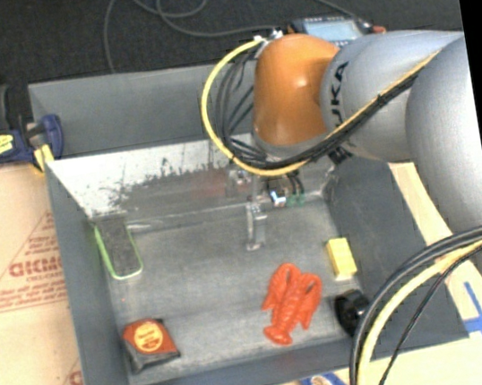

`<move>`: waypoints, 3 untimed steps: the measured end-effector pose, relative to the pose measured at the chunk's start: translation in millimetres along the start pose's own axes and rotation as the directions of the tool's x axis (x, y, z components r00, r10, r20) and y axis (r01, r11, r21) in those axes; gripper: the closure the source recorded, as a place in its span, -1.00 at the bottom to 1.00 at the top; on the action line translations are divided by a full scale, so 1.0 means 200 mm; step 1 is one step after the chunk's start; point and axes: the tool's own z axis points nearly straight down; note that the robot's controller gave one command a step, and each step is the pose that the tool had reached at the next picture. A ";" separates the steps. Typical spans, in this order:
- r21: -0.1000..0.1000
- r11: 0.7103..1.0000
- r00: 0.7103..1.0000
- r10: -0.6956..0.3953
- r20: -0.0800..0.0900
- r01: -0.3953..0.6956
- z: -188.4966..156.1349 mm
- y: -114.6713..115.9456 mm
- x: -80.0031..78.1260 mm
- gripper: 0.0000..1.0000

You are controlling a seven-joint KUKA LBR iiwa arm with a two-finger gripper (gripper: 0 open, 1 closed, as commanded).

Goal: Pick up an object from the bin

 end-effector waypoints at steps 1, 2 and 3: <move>0.000 1.000 1.000 0.000 0.007 0.000 -0.03 0.00 -0.01 -1.00; 0.000 0.991 0.991 -0.135 0.007 0.135 -0.04 -0.06 0.05 -1.00; 0.004 0.939 0.939 -0.345 0.004 0.345 -0.11 -0.17 0.14 -1.00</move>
Offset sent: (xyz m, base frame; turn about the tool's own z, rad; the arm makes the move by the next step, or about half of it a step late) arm -0.0327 -0.0465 0.0151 -0.3918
